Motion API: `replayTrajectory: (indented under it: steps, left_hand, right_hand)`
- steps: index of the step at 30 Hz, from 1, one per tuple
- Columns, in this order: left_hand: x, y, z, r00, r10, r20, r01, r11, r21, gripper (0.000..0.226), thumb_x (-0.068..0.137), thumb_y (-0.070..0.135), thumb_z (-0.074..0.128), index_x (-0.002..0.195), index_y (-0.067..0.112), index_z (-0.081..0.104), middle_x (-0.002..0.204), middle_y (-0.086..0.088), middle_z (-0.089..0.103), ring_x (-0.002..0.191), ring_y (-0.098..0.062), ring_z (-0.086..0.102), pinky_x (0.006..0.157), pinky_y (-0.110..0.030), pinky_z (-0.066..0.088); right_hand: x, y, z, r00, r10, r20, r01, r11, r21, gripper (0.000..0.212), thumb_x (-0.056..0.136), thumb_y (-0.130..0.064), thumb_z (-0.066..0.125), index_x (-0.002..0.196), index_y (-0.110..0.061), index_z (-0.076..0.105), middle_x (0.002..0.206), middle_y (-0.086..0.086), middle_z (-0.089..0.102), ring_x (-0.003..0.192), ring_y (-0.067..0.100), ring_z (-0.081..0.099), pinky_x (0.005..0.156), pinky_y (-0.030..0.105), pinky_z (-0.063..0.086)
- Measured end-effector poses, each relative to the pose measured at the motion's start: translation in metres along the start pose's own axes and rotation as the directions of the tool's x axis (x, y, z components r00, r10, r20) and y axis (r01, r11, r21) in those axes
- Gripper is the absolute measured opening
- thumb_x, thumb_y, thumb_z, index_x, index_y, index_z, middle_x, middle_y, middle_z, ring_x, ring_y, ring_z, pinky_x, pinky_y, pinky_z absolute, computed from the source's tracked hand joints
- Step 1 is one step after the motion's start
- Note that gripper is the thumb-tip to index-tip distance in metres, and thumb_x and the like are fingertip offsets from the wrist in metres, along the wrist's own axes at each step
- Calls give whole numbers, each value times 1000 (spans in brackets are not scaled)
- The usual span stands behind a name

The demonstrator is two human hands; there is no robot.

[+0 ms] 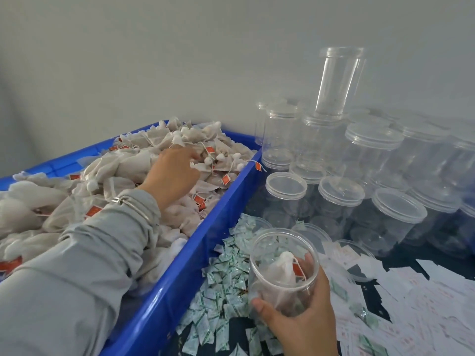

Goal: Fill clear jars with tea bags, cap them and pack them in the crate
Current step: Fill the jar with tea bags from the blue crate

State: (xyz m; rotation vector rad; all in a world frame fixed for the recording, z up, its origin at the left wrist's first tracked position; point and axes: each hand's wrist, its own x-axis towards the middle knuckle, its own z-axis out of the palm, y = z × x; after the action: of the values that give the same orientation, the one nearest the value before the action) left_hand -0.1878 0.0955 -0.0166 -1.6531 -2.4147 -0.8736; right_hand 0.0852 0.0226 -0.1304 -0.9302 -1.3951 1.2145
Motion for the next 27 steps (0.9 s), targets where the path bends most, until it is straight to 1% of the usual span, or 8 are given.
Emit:
replayTrajectory:
  steps: [3,7,11,16,18,20,24,27]
  left_hand:
    - [8,-20,6,995,-69,68,58,987,149,31,87,10,50,114,17,64,128,-8,53,116,-28,49,93,-34,40]
    - [11,-21,16,965,-77,249,-57,871,488,29,93,20,40,106,20,66,130,-6,50,118,-26,46,96,-40,41]
    - [9,-17,15,985,-39,171,-42,892,451,14,89,12,41,88,14,55,110,-8,56,100,-25,52,84,-37,46]
    - [2,8,0,996,-74,44,78,992,-102,21,91,14,46,91,8,65,95,-1,59,81,-19,52,62,-28,39]
    - [-6,25,-7,991,-93,97,123,921,-369,20,91,17,54,104,21,68,99,7,61,66,-8,51,54,-18,39]
    - [-18,41,-14,993,-36,111,97,784,-613,20,88,14,61,90,32,69,89,9,65,56,3,51,51,-9,41]
    - [-43,72,-20,939,202,279,102,612,-785,41,83,5,67,99,42,63,89,3,70,81,-16,65,74,-27,57]
    - [-60,84,-15,854,374,362,95,572,-815,55,82,-5,64,104,46,65,94,-3,69,84,-9,66,72,-21,56]
  right_hand:
    - [-1,-2,2,1000,17,-8,-17,1000,1,90,24,-29,89,90,-73,46,100,-48,53,91,-25,52,60,1,44]
    - [-3,0,3,999,14,43,-12,999,-33,90,22,-38,89,97,-66,47,106,-44,54,95,-25,51,60,0,44]
    - [-3,3,1,997,13,73,-8,997,-73,96,18,-41,91,100,-63,46,108,-45,52,96,-24,50,61,0,45]
    - [0,3,0,999,11,31,-7,994,-113,94,21,-47,85,101,-71,41,110,-45,51,98,-20,53,77,19,53]
    - [0,4,-1,999,18,43,-13,996,-92,93,22,-44,86,101,-69,43,110,-42,54,98,-17,56,71,14,53]
    - [0,5,-1,998,12,58,-8,997,-74,92,23,-41,88,102,-65,46,111,-39,55,100,-15,56,70,9,52]
    - [1,5,-2,997,27,77,-23,998,-50,93,25,-36,90,107,-55,48,110,-39,57,100,-13,57,75,14,54]
    - [1,5,-2,996,25,85,-23,999,-22,93,28,-30,91,109,-47,49,109,-37,58,100,-12,59,74,12,53]
